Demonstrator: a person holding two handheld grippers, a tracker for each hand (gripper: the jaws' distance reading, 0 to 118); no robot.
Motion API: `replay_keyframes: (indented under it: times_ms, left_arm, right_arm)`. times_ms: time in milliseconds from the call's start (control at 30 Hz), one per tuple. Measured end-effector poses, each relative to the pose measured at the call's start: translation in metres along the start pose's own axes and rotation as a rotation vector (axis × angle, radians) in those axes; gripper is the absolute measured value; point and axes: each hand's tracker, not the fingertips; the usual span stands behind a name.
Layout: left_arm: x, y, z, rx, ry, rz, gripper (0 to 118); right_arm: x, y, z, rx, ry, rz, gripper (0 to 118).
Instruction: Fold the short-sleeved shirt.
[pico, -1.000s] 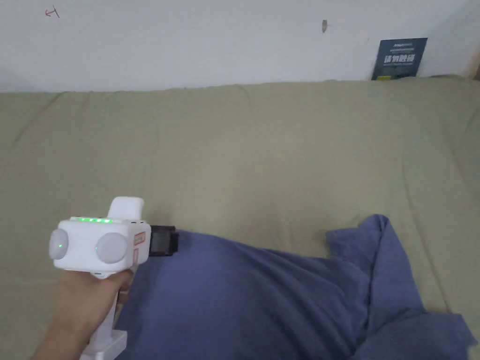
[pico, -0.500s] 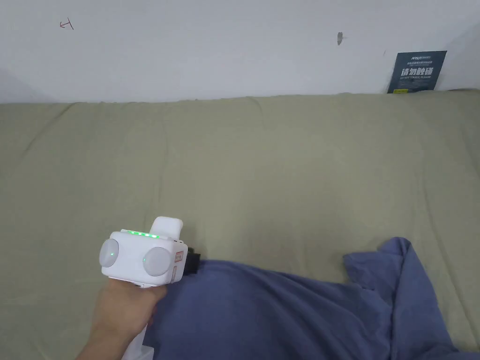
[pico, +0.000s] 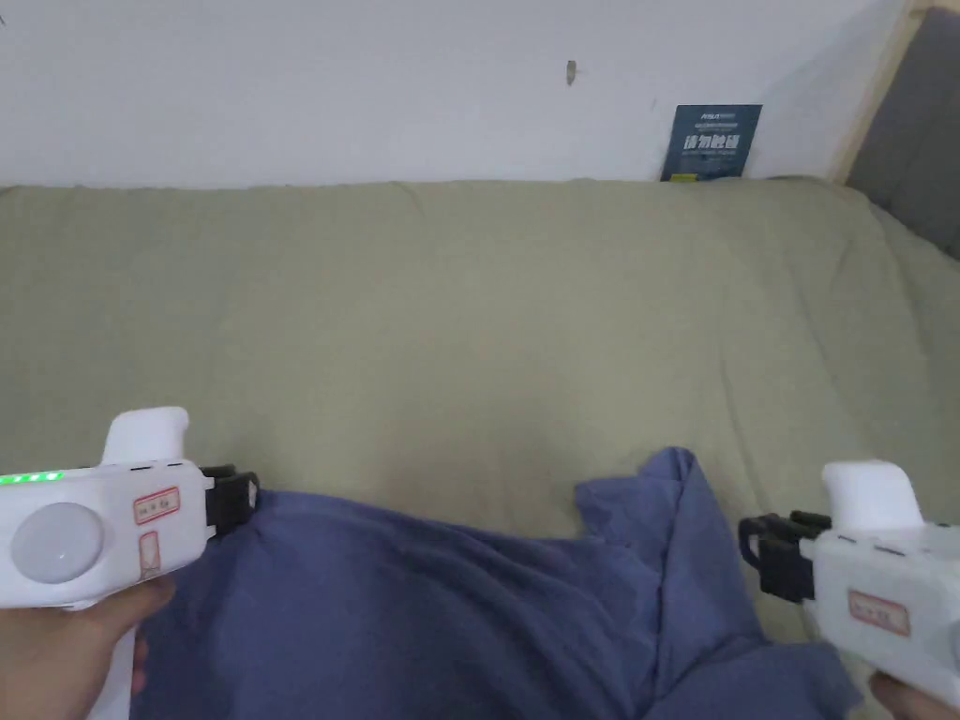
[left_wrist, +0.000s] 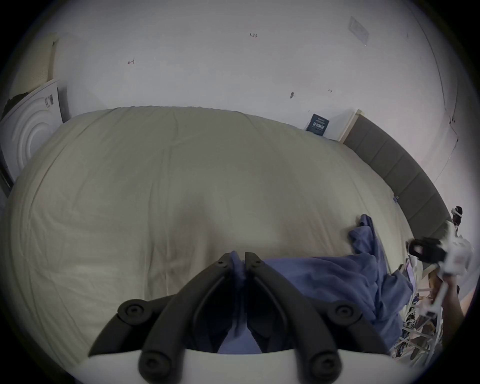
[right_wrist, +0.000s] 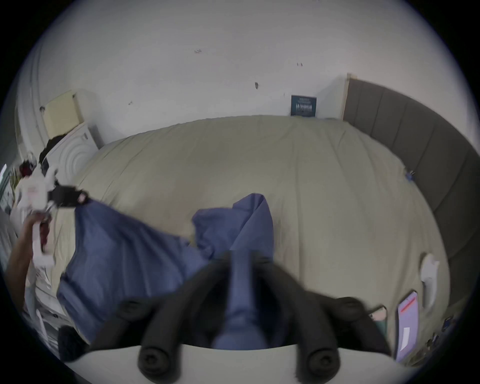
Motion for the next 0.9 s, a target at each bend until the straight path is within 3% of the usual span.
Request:
replay_keyframes:
  times_ms: [33, 67, 133, 233, 333, 400, 433, 467, 500, 533, 700, 900]
  left_arm:
    - [0.003, -0.001, 0.003, -0.001, -0.008, 0.003, 8]
    - [0.005, -0.003, 0.005, -0.006, -0.015, 0.008, 8]
    - [0.009, -0.005, 0.005, -0.006, -0.02, 0.001, 8]
    - [0.011, -0.008, 0.003, -0.017, -0.017, -0.004, 8]
    - [0.012, -0.01, -0.001, -0.033, -0.018, 0.0, 8]
    - [0.01, -0.01, -0.005, -0.041, -0.007, -0.008, 8]
    - [0.01, -0.01, -0.005, -0.046, -0.007, -0.009, 8]
    - [0.01, -0.011, -0.005, -0.047, -0.006, -0.009, 8]
    - [0.009, -0.011, -0.006, -0.049, -0.003, -0.01, 8]
    - [0.008, -0.011, -0.006, -0.05, -0.002, -0.007, 8]
    - [-0.004, -0.015, 0.005, -0.039, -0.012, 0.044, 8]
    - [-0.001, -0.037, 0.087, 0.015, -0.032, 0.037, 8]
  right_arm:
    - [0.009, 0.008, -0.021, -0.034, 0.023, -0.043, 104]
    - [0.015, 0.013, -0.041, -0.071, -0.001, -0.07, 118]
    - [0.025, 0.017, -0.079, -0.134, -0.078, -0.088, 118]
    - [0.022, 0.014, -0.119, -0.24, -0.103, -0.064, 118]
    - [0.009, -0.002, -0.138, -0.318, -0.151, 0.052, 118]
    - [-0.003, -0.004, -0.129, -0.275, -0.135, 0.071, 104]
    - [-0.005, -0.001, -0.123, -0.258, -0.114, 0.069, 90]
    - [-0.008, 0.002, -0.116, -0.232, -0.033, 0.056, 64]
    - [-0.011, 0.004, -0.11, -0.217, 0.003, 0.072, 24]
    - [-0.011, 0.006, -0.103, -0.208, 0.011, 0.119, 4]
    - [-0.025, 0.014, -0.054, -0.095, 0.013, 0.221, 4]
    - [-0.041, 0.005, 0.063, 0.129, 0.119, 0.242, 4]
